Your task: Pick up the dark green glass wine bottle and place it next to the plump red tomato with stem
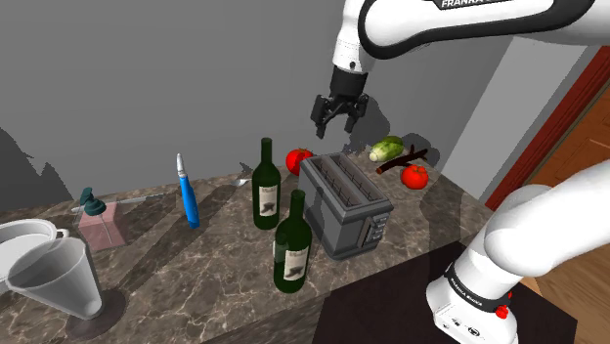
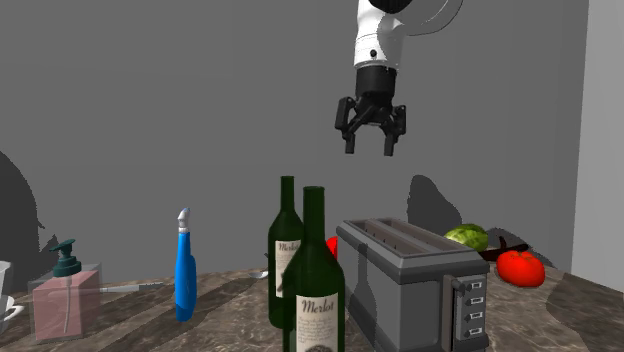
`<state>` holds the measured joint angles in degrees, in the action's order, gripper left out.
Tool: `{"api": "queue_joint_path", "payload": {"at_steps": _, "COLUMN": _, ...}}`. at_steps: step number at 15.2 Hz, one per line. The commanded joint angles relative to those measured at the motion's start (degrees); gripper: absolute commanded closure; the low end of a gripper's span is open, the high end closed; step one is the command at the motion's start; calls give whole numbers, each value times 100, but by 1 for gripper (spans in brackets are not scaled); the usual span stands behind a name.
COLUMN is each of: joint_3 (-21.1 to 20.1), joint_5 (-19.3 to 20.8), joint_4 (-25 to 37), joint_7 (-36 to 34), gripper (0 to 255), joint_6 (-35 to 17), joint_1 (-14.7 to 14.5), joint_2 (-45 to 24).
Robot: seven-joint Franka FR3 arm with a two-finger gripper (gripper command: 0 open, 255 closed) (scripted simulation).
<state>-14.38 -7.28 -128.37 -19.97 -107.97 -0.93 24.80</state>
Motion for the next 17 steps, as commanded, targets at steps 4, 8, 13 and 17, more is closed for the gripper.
{"api": "queue_joint_path", "payload": {"at_steps": 4, "joint_3": -450, "joint_5": 276, "joint_4": 736, "joint_7": -628, "gripper": 0, "joint_6": -364, "joint_1": 8, "joint_2": -1038}}
{"api": "queue_joint_path", "payload": {"at_steps": 8, "joint_3": -765, "joint_5": 676, "joint_4": 1455, "joint_7": -1198, "gripper": 0, "joint_6": -519, "joint_1": -30, "joint_2": -1922}}
{"api": "queue_joint_path", "payload": {"at_steps": 13, "joint_3": -987, "joint_5": 1281, "joint_4": 2447, "joint_7": -1858, "gripper": 0, "joint_6": -517, "joint_1": -214, "joint_2": -3000}}
{"api": "queue_joint_path", "payload": {"at_steps": 17, "joint_3": -970, "joint_5": 1332, "joint_4": 2245, "joint_7": -1892, "gripper": 0, "joint_6": -800, "joint_1": -224, "joint_2": -3089}}
